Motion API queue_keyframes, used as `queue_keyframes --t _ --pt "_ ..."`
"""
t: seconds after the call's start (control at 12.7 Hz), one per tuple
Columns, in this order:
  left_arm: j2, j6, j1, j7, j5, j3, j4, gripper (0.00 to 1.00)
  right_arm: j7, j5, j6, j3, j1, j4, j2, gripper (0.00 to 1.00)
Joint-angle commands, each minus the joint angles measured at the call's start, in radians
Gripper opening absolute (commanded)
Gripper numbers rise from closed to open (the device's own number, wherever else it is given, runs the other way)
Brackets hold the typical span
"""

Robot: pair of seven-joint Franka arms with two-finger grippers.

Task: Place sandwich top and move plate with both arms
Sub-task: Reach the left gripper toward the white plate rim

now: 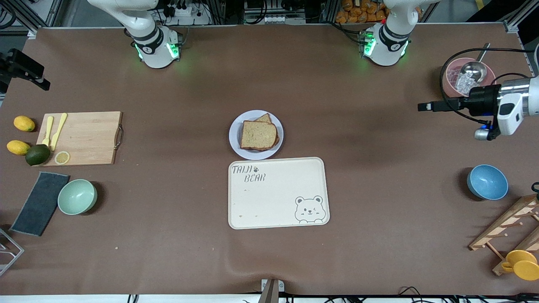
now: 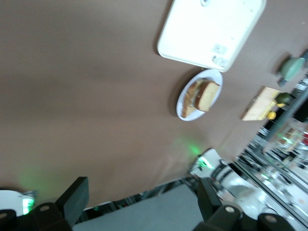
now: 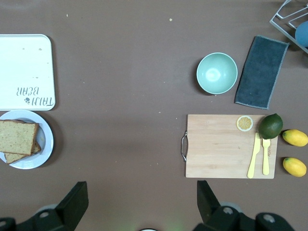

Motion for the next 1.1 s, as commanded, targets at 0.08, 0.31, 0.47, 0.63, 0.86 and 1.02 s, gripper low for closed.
queue_keyframes --t 0.08,0.31,0.47,0.63,0.86,1.02 --pt "-0.008 0.067 -0.008 0.075 -0.106 -0.007 -0.109 1.0 0.001 -0.021 0.013 -0.014 0.02 -0.029 -0.012 1.0" --pt "0.053 0.107 -0.01 0.274 -0.176 -0.036 -0.166 1.0 0.001 -0.016 0.013 -0.007 0.019 -0.029 -0.007 1.0" --pt "0.078 0.145 -0.01 0.367 -0.238 -0.056 -0.204 1.0 0.001 -0.009 0.023 -0.007 0.019 -0.029 -0.001 1.0" --pt "0.088 0.184 -0.01 0.424 -0.29 -0.085 -0.241 1.0 -0.007 -0.007 0.028 -0.007 0.017 -0.034 0.009 1.0" --pt "0.136 0.243 -0.01 0.546 -0.377 -0.129 -0.278 1.0 -0.004 0.002 0.042 -0.007 0.019 -0.034 0.023 1.0" --pt "0.168 0.295 -0.01 0.641 -0.429 -0.169 -0.305 1.0 -0.004 0.002 0.053 -0.007 0.016 -0.041 0.037 1.0"
